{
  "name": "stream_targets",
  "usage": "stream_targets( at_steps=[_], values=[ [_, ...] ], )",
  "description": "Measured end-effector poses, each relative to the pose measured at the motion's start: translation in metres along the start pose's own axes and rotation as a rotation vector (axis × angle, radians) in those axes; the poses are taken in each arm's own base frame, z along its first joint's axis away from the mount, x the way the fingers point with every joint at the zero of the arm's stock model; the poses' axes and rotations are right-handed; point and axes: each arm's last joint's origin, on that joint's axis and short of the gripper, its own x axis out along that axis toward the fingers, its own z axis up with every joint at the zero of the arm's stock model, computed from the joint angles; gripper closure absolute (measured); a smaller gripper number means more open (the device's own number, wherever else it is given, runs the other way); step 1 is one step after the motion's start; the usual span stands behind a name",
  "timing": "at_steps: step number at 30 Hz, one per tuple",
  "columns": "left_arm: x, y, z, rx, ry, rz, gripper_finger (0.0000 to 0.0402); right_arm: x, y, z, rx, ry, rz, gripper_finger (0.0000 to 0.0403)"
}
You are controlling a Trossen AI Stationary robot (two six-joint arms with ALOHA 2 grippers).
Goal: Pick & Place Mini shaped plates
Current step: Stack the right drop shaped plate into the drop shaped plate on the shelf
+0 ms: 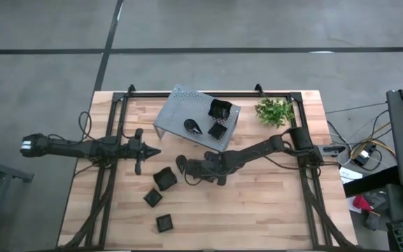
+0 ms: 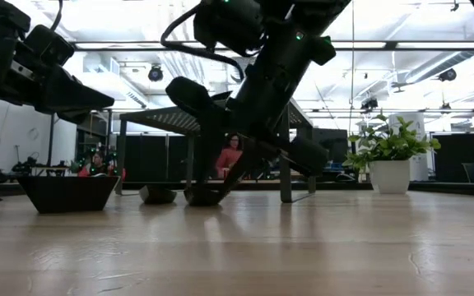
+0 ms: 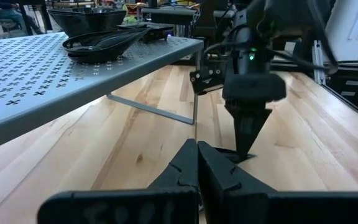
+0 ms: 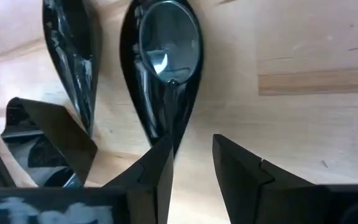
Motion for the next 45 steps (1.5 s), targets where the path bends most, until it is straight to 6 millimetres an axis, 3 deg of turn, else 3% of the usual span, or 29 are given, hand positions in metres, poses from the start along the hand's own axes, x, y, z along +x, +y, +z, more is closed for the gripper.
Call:
stream_targets(
  at_steps=[11, 27, 45],
  values=[
    [0.000, 0.000, 0.000, 0.001, 0.004, 0.000, 0.0401, 0.006, 0.001, 0.000, -0.016, 0.010, 0.023, 0.0298],
    [0.000, 0.000, -0.001, 0.001, 0.007, 0.000, 0.0401, 0.006, 0.001, 0.001, -0.081, -0.003, 0.026, 0.0353],
    [0.000, 0.000, -0.001, 0.001, 0.008, 0.000, 0.0401, 0.003, -0.002, -0.020, -0.179, 0.048, 0.066, 0.0384]
  ],
)
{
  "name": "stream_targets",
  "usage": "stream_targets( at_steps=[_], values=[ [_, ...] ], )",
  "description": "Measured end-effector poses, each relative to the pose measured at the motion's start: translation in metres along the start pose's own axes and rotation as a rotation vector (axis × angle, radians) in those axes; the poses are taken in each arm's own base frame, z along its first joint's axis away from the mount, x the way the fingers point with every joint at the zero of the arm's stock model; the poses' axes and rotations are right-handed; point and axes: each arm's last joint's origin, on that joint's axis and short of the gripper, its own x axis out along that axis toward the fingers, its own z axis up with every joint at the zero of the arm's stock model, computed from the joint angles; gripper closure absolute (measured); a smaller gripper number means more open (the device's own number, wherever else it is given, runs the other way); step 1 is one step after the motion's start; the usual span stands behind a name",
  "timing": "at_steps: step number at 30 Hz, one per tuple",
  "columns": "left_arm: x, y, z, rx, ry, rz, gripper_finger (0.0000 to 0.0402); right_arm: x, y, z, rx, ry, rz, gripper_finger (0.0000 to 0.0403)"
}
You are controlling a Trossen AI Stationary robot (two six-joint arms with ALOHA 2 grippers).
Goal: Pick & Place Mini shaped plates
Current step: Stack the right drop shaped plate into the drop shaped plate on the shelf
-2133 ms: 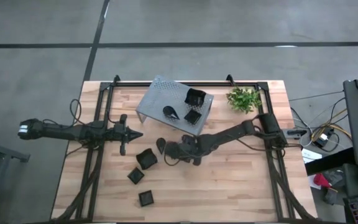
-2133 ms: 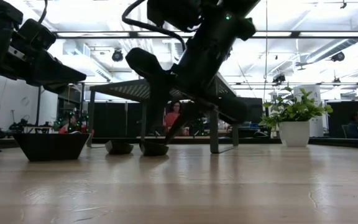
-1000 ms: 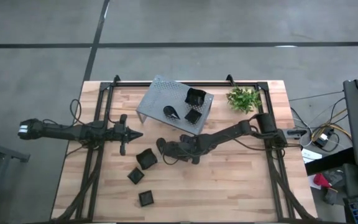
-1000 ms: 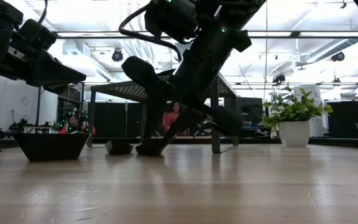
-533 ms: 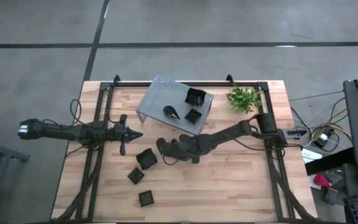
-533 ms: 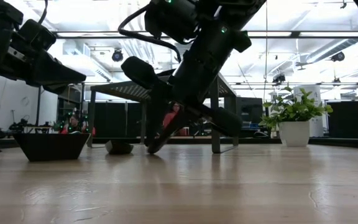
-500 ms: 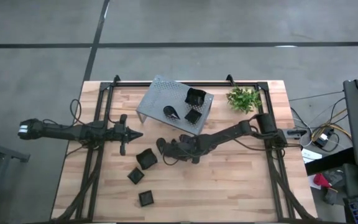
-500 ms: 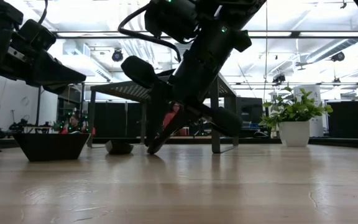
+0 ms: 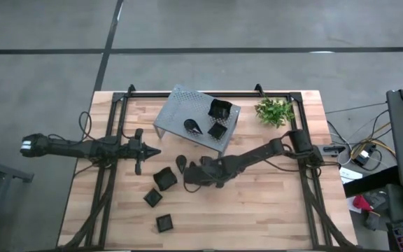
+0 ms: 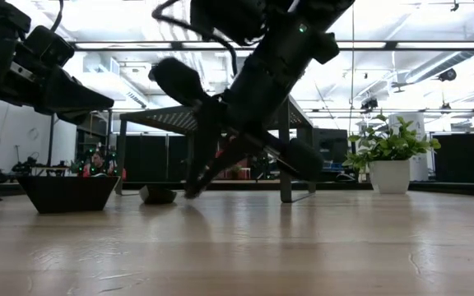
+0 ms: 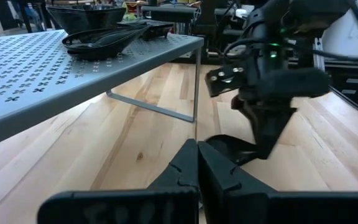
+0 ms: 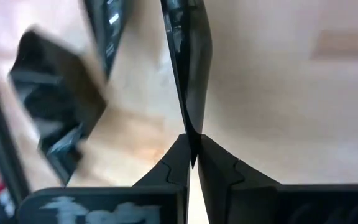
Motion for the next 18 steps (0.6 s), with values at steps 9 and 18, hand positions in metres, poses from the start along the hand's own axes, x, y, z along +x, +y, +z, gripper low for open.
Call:
stream_targets(
  at_steps=[9, 18],
  values=[
    [0.000, 0.000, 0.000, 0.000, -0.002, 0.000, 0.0401, -0.013, 0.013, -0.012, -0.187, 0.311, 0.083, 0.0385],
    [0.000, 0.000, 0.000, 0.001, 0.003, 0.000, 0.0401, -0.054, 0.036, -0.004, -0.347, 0.517, 0.226, 0.0385]
  ],
)
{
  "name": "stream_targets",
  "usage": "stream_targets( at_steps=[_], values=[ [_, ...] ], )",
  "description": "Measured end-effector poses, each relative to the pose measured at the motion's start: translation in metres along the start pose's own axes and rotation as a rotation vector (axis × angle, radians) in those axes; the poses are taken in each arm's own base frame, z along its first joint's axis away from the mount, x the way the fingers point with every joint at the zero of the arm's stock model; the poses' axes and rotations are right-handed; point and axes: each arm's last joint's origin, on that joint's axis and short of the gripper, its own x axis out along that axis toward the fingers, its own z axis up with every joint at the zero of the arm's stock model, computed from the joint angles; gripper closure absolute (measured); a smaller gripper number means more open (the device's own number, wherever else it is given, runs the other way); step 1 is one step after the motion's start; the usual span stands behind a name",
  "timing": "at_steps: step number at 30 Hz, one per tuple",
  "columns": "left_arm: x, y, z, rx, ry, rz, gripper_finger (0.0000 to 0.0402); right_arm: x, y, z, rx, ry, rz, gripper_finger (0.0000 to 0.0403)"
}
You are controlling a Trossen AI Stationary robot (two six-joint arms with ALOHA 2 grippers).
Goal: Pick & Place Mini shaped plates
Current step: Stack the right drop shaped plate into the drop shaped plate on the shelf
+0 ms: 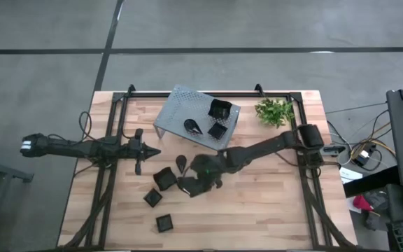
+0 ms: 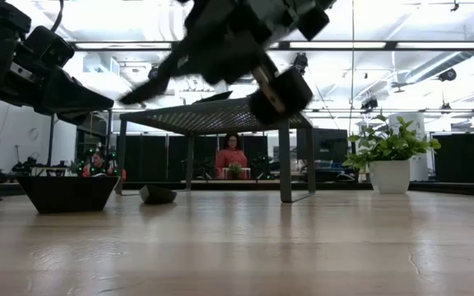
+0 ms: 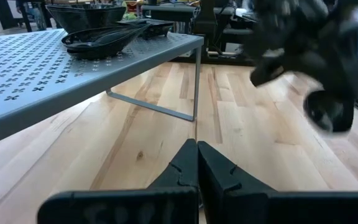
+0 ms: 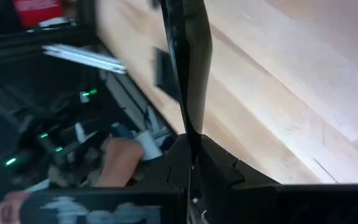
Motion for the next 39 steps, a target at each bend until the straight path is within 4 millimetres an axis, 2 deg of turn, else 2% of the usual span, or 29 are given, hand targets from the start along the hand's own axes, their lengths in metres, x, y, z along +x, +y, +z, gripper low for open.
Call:
stream_targets(
  at_steps=[4, 10, 14, 18, 20, 30, 39],
  values=[
    [0.000, 0.000, 0.000, 0.000, 0.003, 0.000, 0.0401, -0.032, 0.018, 0.002, -0.034, -0.010, 0.064, 0.0385],
    [0.000, 0.000, 0.000, 0.000, 0.003, 0.000, 0.0401, -0.092, 0.040, 0.011, -0.017, -0.063, 0.166, 0.0385],
    [0.000, 0.000, 0.000, 0.001, 0.005, 0.000, 0.0401, -0.131, 0.046, 0.025, 0.005, -0.116, 0.230, 0.0385],
    [0.000, 0.000, 0.000, 0.000, 0.006, 0.000, 0.0401, -0.156, 0.044, 0.043, 0.054, -0.153, 0.267, 0.0385],
    [0.000, 0.000, 0.000, 0.000, 0.005, 0.000, 0.0401, -0.164, 0.040, 0.053, 0.091, -0.158, 0.270, 0.0385],
    [0.000, 0.000, 0.000, 0.000, 0.003, 0.000, 0.0401, -0.174, 0.018, 0.089, 0.210, -0.121, 0.246, 0.0385],
    [0.000, 0.000, 0.000, 0.000, 0.004, 0.000, 0.0401, -0.169, 0.002, 0.107, 0.305, -0.084, 0.212, 0.0385]
  ],
)
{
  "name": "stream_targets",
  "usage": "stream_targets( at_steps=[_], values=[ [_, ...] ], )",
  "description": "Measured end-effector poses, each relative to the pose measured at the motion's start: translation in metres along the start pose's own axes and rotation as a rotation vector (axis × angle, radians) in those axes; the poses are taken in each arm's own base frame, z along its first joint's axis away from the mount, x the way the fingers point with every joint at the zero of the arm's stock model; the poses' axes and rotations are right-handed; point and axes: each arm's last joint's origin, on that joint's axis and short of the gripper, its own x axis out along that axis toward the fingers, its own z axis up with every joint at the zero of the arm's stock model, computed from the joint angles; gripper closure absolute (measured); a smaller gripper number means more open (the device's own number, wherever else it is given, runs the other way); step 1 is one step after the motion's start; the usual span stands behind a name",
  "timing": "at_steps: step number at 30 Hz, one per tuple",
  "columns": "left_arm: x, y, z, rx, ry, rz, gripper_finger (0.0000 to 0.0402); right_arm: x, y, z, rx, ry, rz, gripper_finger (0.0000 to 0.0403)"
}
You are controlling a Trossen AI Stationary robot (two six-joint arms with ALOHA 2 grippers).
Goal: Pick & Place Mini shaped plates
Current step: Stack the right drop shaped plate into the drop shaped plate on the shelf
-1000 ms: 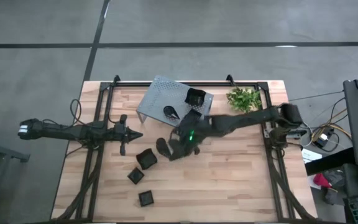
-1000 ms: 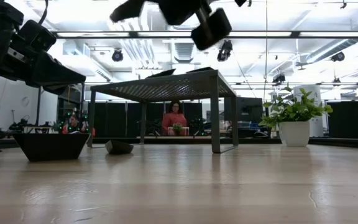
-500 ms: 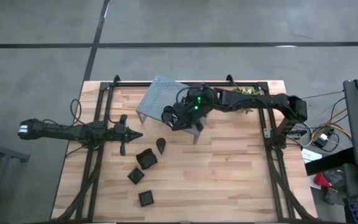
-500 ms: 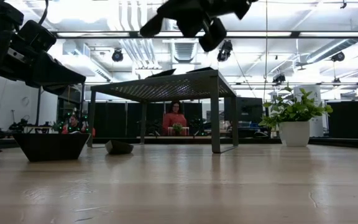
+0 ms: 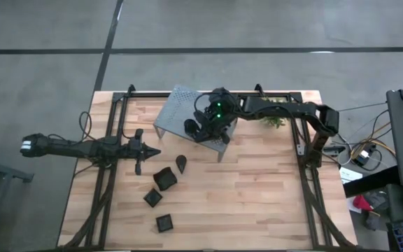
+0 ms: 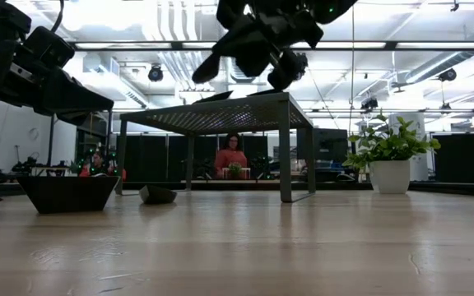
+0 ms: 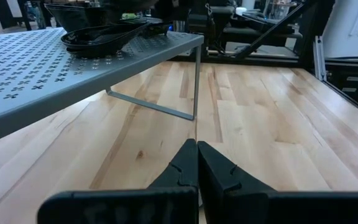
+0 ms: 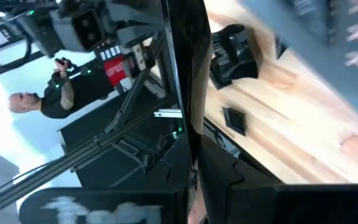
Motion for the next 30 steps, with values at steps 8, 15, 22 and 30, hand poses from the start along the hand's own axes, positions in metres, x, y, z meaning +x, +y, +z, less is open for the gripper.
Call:
stream_targets(
  at_steps=[8, 15, 22, 30],
  values=[
    [0.000, 0.000, 0.000, 0.000, 0.001, 0.000, 0.0401, -0.001, -0.002, 0.009, 0.008, 0.002, 0.001, 0.0385],
    [0.000, 0.000, 0.000, 0.000, 0.002, 0.000, 0.0401, -0.003, -0.003, 0.015, 0.021, -0.012, 0.001, 0.0385],
    [0.000, 0.000, 0.000, 0.000, 0.001, 0.000, 0.0401, -0.002, -0.003, 0.015, 0.049, -0.014, 0.004, 0.0367],
    [0.000, 0.000, 0.000, 0.000, 0.000, 0.000, 0.0401, -0.003, -0.003, 0.016, 0.075, -0.030, 0.008, 0.0345]
  ],
)
